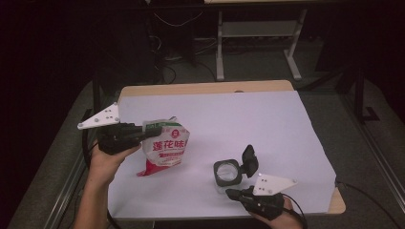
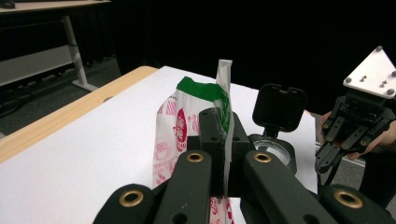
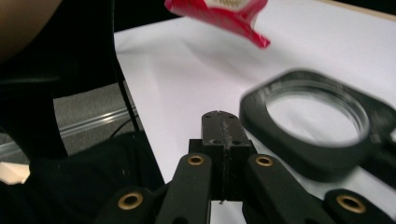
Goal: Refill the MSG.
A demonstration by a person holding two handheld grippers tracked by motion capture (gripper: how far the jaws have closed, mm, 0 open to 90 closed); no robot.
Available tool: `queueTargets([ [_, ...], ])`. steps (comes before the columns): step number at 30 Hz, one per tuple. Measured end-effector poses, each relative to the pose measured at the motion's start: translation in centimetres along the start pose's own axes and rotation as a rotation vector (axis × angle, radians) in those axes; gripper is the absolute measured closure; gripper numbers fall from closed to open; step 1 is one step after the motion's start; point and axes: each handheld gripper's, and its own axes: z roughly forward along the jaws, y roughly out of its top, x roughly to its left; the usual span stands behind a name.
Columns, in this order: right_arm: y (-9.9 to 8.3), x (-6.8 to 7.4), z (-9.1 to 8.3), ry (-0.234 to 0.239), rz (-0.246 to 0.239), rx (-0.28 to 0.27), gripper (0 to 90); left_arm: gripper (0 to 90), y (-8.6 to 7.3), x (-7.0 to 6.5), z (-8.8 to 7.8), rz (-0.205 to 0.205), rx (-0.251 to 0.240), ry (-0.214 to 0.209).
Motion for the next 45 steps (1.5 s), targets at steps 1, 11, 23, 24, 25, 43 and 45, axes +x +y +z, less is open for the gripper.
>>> queueTargets([
  [1,0.3,0.1,0.2,0.002,-0.001,-0.005,90.0,90.0,0.0,0.0,0.0,-0.001,0.002,0.000],
  [11,2.8,0.9,2.3,-0.019,-0.011,-0.036,90.0,90.0,0.0,0.0,0.0,-0.011,-0.005,-0.026],
  [23,6.8,0.8,4.8,-0.138,-0.016,-0.099,90.0,90.0,0.7,-0.7,-0.5,-0.014,-0.031,-0.069],
  [24,7.0,0.7,5.1,-0.146,-0.012,-0.104,90.0,90.0,0.8,-0.8,-0.6,-0.014,-0.034,-0.073],
  [25,7.4,0.6,5.4,-0.154,-0.007,-0.103,90.0,90.0,0.9,-0.9,-0.7,-0.014,-0.039,-0.078],
  [43,10.8,-0.9,10.1,-0.234,-0.010,-0.125,90.0,90.0,5.5,-2.6,-2.5,0.026,-0.113,-0.148],
  [45,10.9,-0.8,10.3,-0.246,-0.053,-0.148,90.0,90.0,5.8,-2.7,-2.4,0.026,-0.117,-0.143],
])
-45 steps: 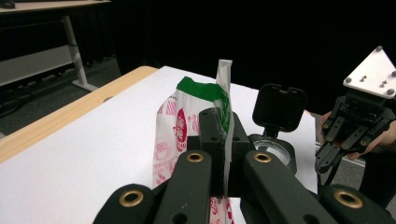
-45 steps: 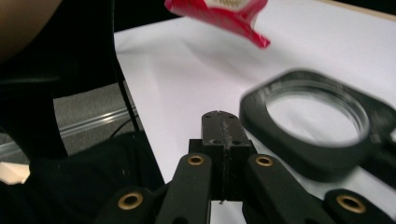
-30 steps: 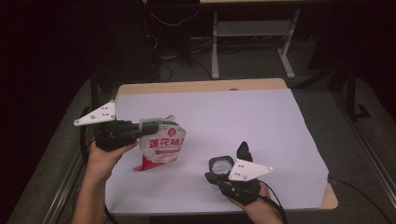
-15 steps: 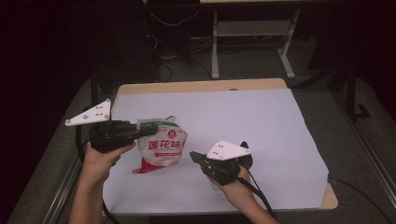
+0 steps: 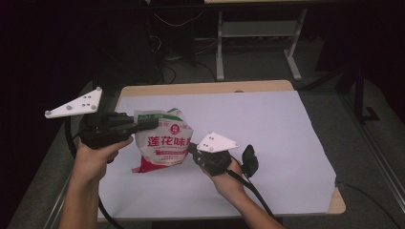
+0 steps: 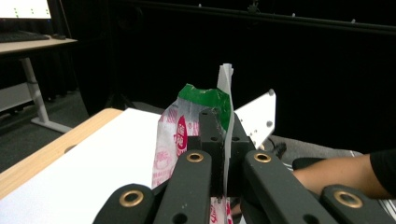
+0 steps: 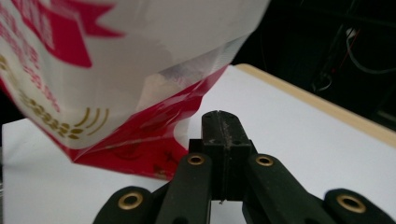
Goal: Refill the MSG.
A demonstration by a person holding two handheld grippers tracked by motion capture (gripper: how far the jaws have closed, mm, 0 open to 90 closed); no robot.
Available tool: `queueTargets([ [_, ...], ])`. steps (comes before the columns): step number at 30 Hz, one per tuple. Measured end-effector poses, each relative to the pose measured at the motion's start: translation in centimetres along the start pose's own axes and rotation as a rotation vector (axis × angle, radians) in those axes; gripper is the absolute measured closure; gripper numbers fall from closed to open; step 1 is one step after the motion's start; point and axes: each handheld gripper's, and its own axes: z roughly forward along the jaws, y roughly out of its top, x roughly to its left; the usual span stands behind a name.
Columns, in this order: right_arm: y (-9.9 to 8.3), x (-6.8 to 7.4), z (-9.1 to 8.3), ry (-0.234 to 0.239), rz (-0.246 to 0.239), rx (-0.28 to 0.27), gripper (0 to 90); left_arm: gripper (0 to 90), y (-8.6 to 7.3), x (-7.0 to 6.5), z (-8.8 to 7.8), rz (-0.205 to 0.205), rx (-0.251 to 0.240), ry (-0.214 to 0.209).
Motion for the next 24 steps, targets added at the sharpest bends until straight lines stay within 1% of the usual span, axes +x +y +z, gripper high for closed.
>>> queueTargets([
  [2,-0.1,0.3,0.1,0.012,-0.011,-0.015,90.0,90.0,0.3,-0.1,0.3,-0.009,-0.013,-0.006],
  [4,-0.4,0.9,0.2,0.007,-0.034,-0.027,90.0,90.0,0.5,-0.2,0.6,-0.014,-0.022,-0.016],
  [6,-0.7,1.3,0.2,-0.008,-0.057,-0.046,90.0,90.0,0.7,-0.4,1.0,-0.010,-0.011,-0.017],
  [9,-1.0,1.9,0.2,-0.026,-0.094,-0.062,90.0,90.0,1.0,-0.5,1.7,-0.010,0.007,-0.041],
  [10,-1.1,2.0,0.3,-0.037,-0.103,-0.067,90.0,90.0,1.1,-0.7,1.8,-0.006,0.014,-0.039],
  [11,-1.1,2.0,0.3,-0.038,-0.104,-0.072,90.0,90.0,1.2,-0.7,1.9,-0.004,0.016,-0.037],
  [12,-1.1,2.0,0.3,-0.027,-0.103,-0.079,90.0,90.0,1.4,-0.7,2.1,-0.003,0.019,-0.040],
  [13,-1.2,2.1,0.3,-0.010,-0.113,-0.089,90.0,90.0,1.5,-0.7,2.2,0.000,0.024,-0.035],
  [14,-1.2,2.3,0.4,0.004,-0.113,-0.092,90.0,90.0,1.6,-0.7,2.4,0.001,0.033,-0.032],
  [15,-1.3,2.5,0.5,0.018,-0.135,-0.094,90.0,90.0,1.7,-0.7,2.6,0.005,0.046,-0.037],
  [16,-1.3,2.8,0.5,0.020,-0.162,-0.087,90.0,90.0,1.8,-0.6,2.9,0.009,0.056,-0.038],
  [17,-1.4,3.1,0.6,0.025,-0.180,-0.087,90.0,90.0,1.8,-0.6,3.2,0.007,0.064,-0.038],
  [18,-1.4,3.4,0.7,0.033,-0.186,-0.089,90.0,90.0,1.9,-0.6,3.5,0.013,0.081,-0.038],
  [19,-1.5,3.6,0.8,0.036,-0.203,-0.090,90.0,90.0,1.9,-0.6,3.9,0.017,0.095,-0.036],
  [21,-1.6,4.3,0.9,0.039,-0.232,-0.085,90.0,90.0,2.0,-0.6,4.5,0.029,0.131,-0.019],
  [22,-1.7,4.6,0.9,0.038,-0.238,-0.079,90.0,90.0,2.0,-0.5,4.7,0.037,0.149,-0.013],
  [24,-2.1,5.0,0.8,0.056,-0.243,-0.080,90.0,90.0,2.0,-0.3,5.0,0.025,0.169,-0.022],
])
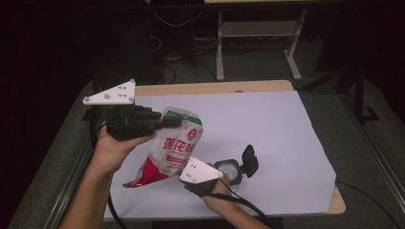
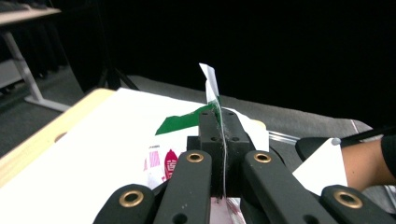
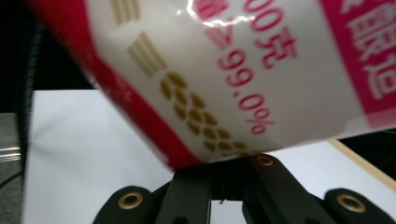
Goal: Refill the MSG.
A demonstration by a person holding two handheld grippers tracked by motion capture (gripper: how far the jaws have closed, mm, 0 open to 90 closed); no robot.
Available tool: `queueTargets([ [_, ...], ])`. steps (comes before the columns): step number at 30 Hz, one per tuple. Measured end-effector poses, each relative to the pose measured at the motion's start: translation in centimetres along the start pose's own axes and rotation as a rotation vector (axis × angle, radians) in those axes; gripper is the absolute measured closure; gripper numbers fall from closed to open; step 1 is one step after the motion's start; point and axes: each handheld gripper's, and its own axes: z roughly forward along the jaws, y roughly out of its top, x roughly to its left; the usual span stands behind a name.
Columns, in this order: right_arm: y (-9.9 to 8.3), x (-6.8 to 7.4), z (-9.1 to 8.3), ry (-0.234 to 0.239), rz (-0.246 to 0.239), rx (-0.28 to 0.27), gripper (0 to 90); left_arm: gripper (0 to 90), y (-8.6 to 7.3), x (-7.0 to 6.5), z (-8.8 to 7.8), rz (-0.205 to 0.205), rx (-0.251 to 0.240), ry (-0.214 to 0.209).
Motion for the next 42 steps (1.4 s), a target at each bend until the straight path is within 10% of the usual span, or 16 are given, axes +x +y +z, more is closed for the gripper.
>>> queueTargets([
  [11,-1.0,1.0,-0.7,0.014,0.036,0.026,90.0,90.0,0.0,1.0,1.7,-0.041,0.079,-0.008],
  [28,-0.8,0.7,-1.4,-0.038,0.072,-0.009,90.0,90.0,0.8,-0.3,1.8,0.003,0.024,-0.069],
  [42,-1.2,1.8,-1.5,-0.016,0.019,0.009,90.0,90.0,1.1,-0.2,6.7,-0.006,0.175,-0.135],
])
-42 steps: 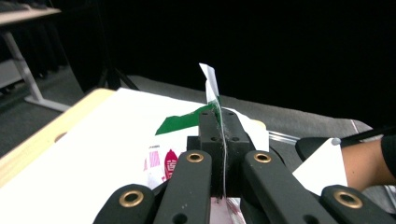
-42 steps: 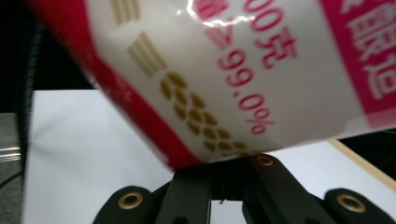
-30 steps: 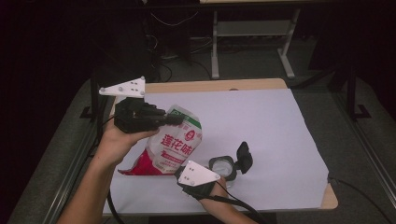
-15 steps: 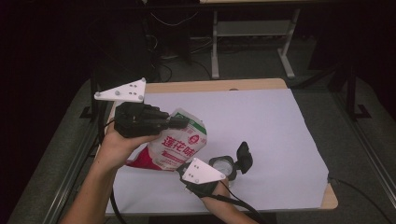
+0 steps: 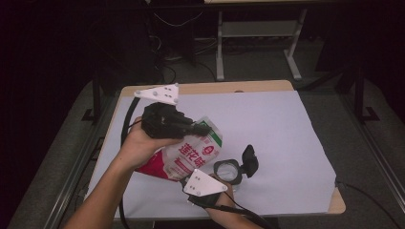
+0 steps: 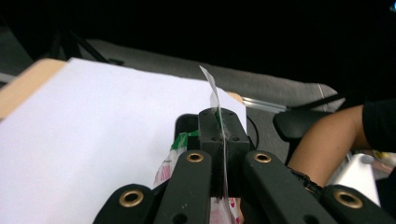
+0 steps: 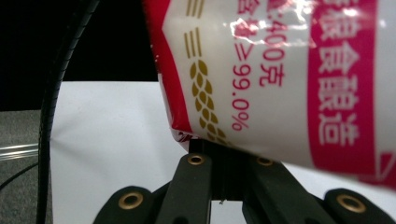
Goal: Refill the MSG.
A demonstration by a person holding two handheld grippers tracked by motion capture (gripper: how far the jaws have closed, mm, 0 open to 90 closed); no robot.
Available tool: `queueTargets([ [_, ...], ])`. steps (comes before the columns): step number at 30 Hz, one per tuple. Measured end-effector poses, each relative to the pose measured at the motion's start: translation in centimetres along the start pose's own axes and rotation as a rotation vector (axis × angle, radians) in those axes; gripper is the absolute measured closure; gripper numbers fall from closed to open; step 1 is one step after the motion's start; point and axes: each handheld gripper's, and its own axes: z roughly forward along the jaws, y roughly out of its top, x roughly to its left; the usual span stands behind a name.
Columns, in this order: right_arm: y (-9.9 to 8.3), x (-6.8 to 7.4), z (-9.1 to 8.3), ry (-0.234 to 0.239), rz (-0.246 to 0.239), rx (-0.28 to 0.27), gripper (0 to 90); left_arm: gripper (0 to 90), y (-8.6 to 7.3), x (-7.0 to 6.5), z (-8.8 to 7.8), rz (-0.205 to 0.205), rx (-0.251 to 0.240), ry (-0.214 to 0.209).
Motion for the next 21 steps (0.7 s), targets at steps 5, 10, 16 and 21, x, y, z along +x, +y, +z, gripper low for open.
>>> queueTargets([
  [5,-0.5,-0.1,-0.4,-0.014,-0.002,0.014,90.0,90.0,0.1,0.0,1.7,-0.001,0.013,-0.026],
  [10,-1.0,-0.5,-0.7,-0.018,0.023,0.020,90.0,90.0,0.3,0.7,2.7,-0.030,0.032,-0.038],
  [16,-1.4,-0.3,-0.8,-0.019,0.032,0.021,90.0,90.0,0.2,1.1,4.0,-0.046,0.066,-0.038],
  [21,-1.6,-0.3,-0.8,-0.041,0.025,0.023,90.0,90.0,0.3,1.6,4.5,-0.066,0.081,-0.031],
])
